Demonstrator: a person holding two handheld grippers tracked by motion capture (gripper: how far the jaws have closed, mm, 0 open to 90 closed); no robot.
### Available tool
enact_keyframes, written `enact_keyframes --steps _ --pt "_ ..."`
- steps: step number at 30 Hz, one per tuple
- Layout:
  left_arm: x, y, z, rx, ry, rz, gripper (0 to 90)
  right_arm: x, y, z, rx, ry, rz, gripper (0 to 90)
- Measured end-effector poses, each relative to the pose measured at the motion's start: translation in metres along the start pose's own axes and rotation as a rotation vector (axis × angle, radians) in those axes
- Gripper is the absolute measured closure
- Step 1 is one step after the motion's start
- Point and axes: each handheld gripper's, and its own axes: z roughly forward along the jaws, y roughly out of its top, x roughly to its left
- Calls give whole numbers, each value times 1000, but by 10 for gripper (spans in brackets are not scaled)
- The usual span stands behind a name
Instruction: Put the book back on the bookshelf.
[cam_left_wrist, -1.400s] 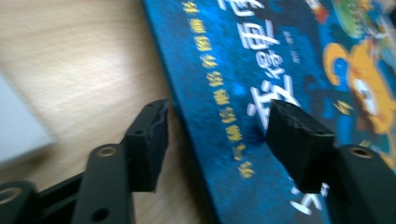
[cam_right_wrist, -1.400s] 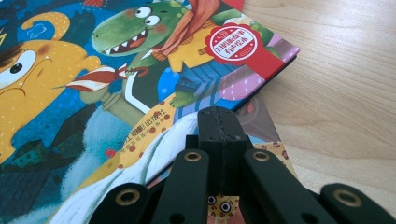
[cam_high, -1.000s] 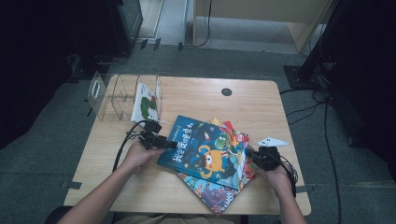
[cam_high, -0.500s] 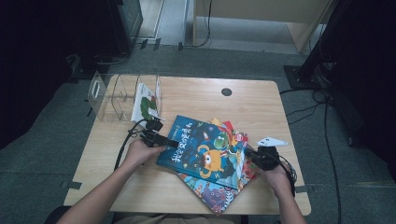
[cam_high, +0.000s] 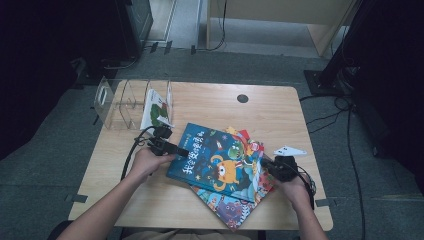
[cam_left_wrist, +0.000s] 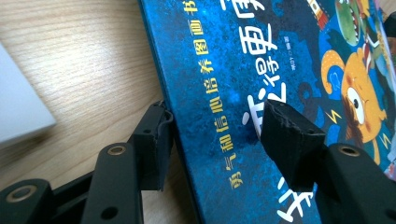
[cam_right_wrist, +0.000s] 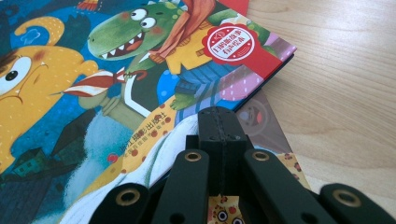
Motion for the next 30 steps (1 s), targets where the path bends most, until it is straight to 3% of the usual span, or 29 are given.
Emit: enact_keyframes --steps 7,15,22,26,30 --pt "-1 0 -11 -31 -14 -16 495 2 1 2 -2 3 -8 900" --pt "1 3 -24 -32 -56 -41 548 3 2 3 -7 2 -17 900" --pt "-3 6 -35 -45 -99 -50 548 3 2 4 -8 7 -14 900" --pt "-8 10 -38 -39 -82 -35 548 4 2 4 -9 9 -8 900" --pt "-10 13 -42 -32 -118 -61 541 4 2 5 -11 10 -2 900"
